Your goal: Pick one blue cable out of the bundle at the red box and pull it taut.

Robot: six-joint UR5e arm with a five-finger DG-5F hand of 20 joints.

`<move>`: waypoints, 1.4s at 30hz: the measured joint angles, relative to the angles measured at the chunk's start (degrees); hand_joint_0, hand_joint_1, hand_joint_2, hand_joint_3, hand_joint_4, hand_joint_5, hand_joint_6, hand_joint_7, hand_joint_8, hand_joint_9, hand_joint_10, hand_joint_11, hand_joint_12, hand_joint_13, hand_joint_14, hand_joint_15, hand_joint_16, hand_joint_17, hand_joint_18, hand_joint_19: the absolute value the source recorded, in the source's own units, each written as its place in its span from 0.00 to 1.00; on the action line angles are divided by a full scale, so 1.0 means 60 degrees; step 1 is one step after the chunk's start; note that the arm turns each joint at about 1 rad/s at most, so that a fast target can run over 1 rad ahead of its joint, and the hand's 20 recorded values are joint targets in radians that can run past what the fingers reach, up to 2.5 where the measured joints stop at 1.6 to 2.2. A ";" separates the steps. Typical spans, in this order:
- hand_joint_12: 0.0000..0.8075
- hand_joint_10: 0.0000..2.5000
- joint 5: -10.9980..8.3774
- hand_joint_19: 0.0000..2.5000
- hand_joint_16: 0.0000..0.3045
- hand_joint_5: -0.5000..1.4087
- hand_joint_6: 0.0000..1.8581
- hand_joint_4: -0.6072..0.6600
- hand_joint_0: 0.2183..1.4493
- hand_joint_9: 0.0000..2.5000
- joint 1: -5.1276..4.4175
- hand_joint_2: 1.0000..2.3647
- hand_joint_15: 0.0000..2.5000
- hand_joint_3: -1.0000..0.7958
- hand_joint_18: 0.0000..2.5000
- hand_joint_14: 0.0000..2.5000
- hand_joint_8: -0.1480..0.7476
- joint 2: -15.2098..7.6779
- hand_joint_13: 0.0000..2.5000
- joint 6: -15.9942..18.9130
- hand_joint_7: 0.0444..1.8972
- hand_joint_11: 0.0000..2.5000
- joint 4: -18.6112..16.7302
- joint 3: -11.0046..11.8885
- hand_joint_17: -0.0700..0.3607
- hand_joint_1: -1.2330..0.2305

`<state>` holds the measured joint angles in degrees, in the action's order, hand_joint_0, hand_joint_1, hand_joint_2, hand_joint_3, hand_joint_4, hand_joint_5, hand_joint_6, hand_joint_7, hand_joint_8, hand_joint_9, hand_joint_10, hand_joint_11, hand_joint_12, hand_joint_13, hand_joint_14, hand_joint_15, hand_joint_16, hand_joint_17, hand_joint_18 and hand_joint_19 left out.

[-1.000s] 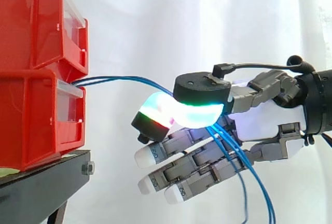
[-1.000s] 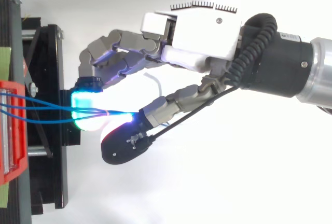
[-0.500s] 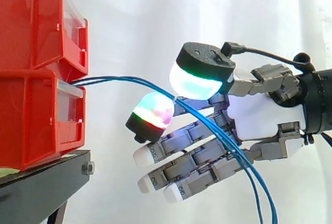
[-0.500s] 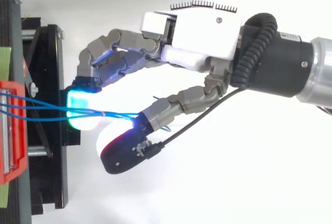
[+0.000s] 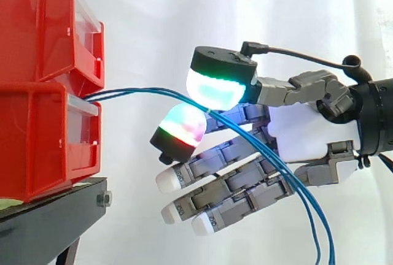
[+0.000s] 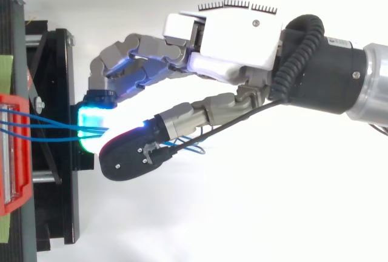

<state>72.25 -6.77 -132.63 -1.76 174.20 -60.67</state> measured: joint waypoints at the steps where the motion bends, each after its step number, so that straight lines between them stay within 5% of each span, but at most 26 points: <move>1: 0.43 0.00 0.0000 0.08 0.17 0.19 0.43 0.43 0.30 0.28 0.0000 0.01 0.03 0.36 0.11 0.00 0.43 0.0000 0.10 0.0000 0.53 0.10 0.0000 0.0002 0.43 0.36; 9: 0.44 0.00 0.0013 0.07 0.17 0.19 0.45 0.44 0.31 0.29 0.0000 0.01 0.03 0.46 0.13 0.00 0.46 0.0000 0.11 0.0010 0.53 0.11 0.0000 0.0019 0.43 0.30; 20: 0.43 0.00 0.0014 0.06 0.17 0.19 0.45 0.44 0.37 0.30 0.0000 0.01 0.02 0.36 0.15 0.00 0.43 0.0000 0.12 0.0058 0.53 0.11 0.0011 0.0030 0.43 0.21; 37: 0.47 0.00 0.0015 0.08 0.19 0.20 0.41 0.47 0.20 0.30 0.0000 0.00 0.03 0.28 0.13 0.00 0.46 0.0000 0.11 0.0058 0.53 0.10 0.0044 0.0036 0.46 0.39; 42: 0.46 0.00 0.0014 0.08 0.18 0.20 0.41 0.45 0.22 0.29 0.0000 0.00 0.03 0.28 0.12 0.00 0.45 0.0000 0.10 0.0058 0.54 0.10 0.0051 0.0038 0.45 0.41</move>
<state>72.33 -6.77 -132.63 -1.41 174.51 -60.44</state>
